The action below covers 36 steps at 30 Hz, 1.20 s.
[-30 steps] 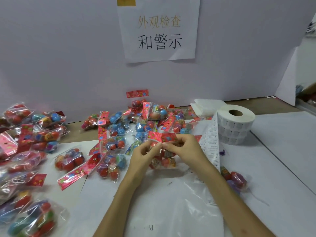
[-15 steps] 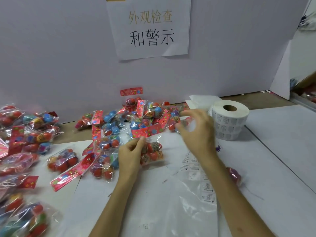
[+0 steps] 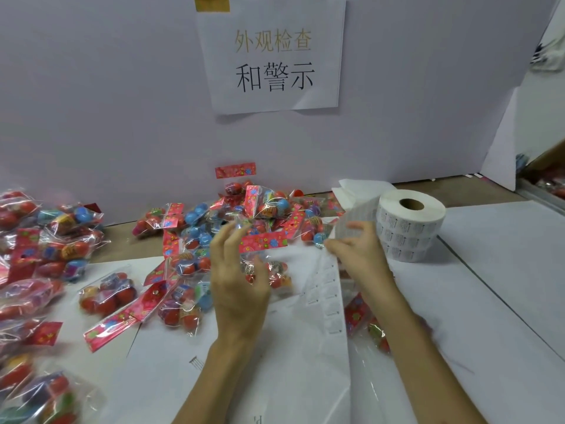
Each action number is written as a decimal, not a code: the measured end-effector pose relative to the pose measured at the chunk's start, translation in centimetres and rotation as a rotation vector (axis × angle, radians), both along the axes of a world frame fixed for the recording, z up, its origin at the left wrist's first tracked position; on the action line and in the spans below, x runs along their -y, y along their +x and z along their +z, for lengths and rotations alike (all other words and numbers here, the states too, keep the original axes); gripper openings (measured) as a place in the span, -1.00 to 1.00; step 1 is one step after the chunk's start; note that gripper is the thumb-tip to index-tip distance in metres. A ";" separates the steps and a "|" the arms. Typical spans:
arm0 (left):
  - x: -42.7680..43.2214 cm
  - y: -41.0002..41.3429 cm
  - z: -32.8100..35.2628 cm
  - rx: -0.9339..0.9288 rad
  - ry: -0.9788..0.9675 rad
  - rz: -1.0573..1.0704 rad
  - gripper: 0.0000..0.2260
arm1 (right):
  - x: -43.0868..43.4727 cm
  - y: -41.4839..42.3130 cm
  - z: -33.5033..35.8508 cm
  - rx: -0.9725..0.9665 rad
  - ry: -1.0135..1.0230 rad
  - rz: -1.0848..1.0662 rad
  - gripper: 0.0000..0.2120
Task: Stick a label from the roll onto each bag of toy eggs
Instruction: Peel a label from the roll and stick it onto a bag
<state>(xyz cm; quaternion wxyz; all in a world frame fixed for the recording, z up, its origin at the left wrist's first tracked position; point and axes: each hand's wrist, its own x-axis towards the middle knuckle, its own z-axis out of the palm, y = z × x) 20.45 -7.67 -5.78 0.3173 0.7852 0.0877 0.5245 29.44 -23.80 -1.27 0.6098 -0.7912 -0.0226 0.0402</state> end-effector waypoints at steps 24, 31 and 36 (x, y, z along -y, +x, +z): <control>0.6 -0.3 1.6 -0.463 -0.889 -0.686 -0.40 | -0.8 -0.9 0.3 0.222 0.185 -0.129 -0.55; 0.6 -0.1 1.3 -0.403 -0.836 -0.716 -0.45 | -1.3 -2.7 1.0 0.957 -0.172 0.127 -0.86; 0.5 0.0 1.8 -0.341 -0.862 -0.686 -0.48 | -1.8 -2.8 0.1 0.860 -0.465 0.293 -0.84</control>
